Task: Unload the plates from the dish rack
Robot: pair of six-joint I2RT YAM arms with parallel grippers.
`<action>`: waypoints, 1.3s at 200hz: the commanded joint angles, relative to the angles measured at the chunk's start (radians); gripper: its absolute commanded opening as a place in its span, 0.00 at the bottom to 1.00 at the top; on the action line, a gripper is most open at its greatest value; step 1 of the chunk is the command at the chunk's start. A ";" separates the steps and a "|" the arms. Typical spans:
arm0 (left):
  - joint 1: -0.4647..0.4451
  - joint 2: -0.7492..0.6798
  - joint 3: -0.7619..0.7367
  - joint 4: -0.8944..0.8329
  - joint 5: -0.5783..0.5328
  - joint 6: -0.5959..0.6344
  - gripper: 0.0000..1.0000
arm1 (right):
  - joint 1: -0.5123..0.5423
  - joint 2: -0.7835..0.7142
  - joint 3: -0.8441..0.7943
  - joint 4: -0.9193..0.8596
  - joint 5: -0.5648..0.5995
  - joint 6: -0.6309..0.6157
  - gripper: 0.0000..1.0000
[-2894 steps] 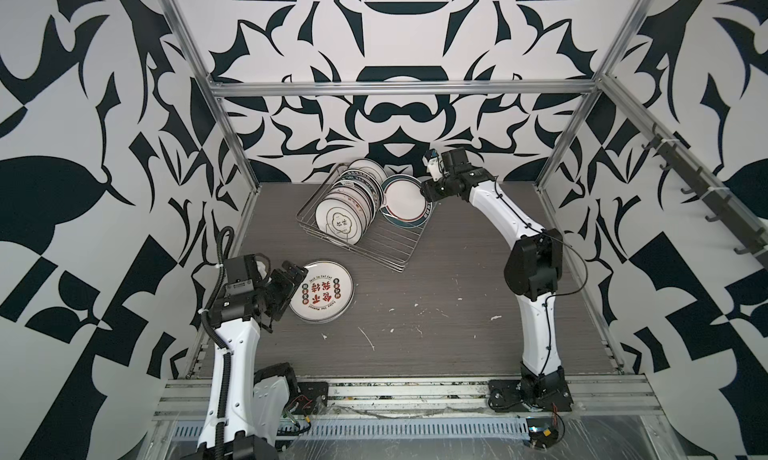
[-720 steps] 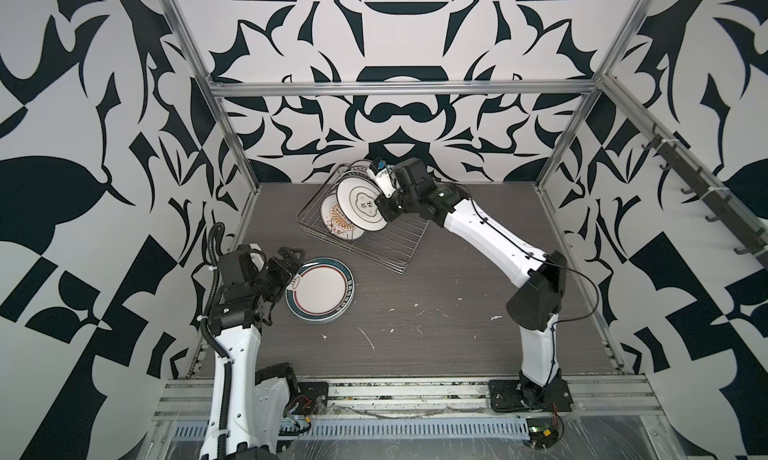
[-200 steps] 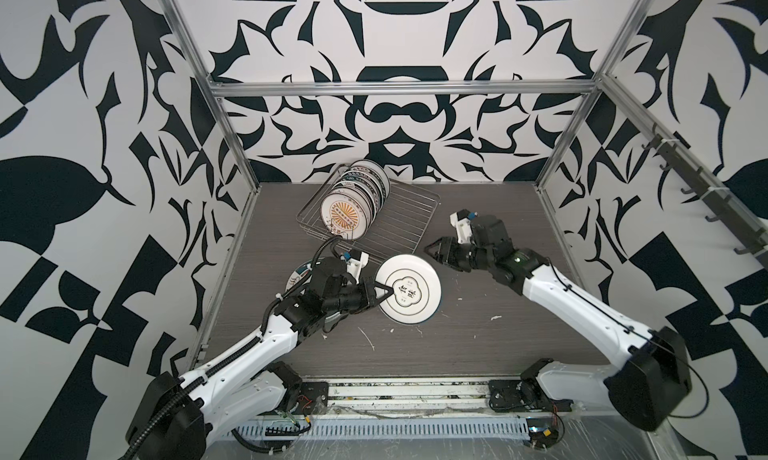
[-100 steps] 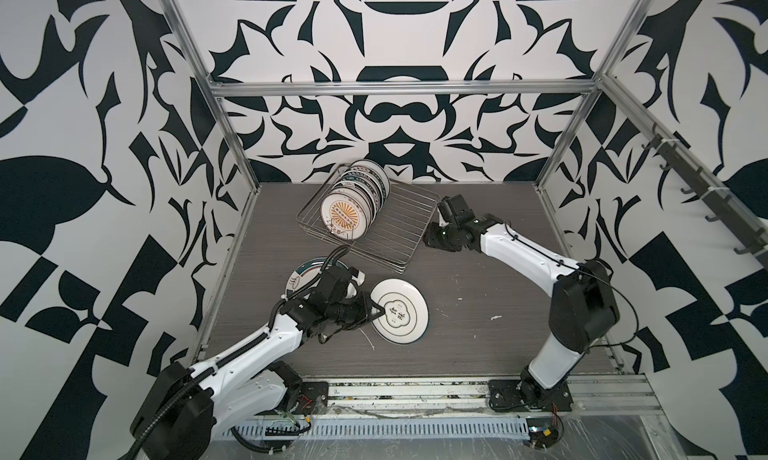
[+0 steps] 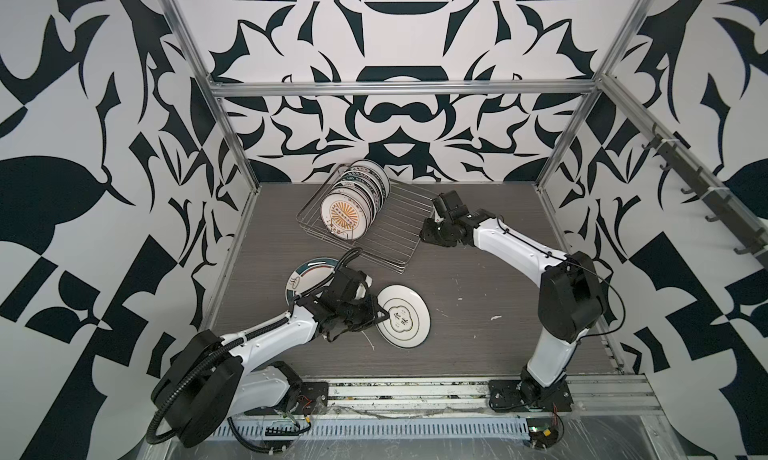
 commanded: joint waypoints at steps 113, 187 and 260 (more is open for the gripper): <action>-0.061 0.202 0.060 0.027 -0.083 0.024 0.08 | -0.005 0.151 0.208 -0.107 0.043 -0.041 0.44; -0.066 0.264 0.092 -0.012 -0.092 0.032 0.28 | -0.029 0.226 0.269 -0.151 0.070 -0.095 0.22; -0.071 0.305 0.127 -0.040 -0.098 0.038 0.43 | -0.109 0.242 0.285 -0.186 0.056 -0.202 0.04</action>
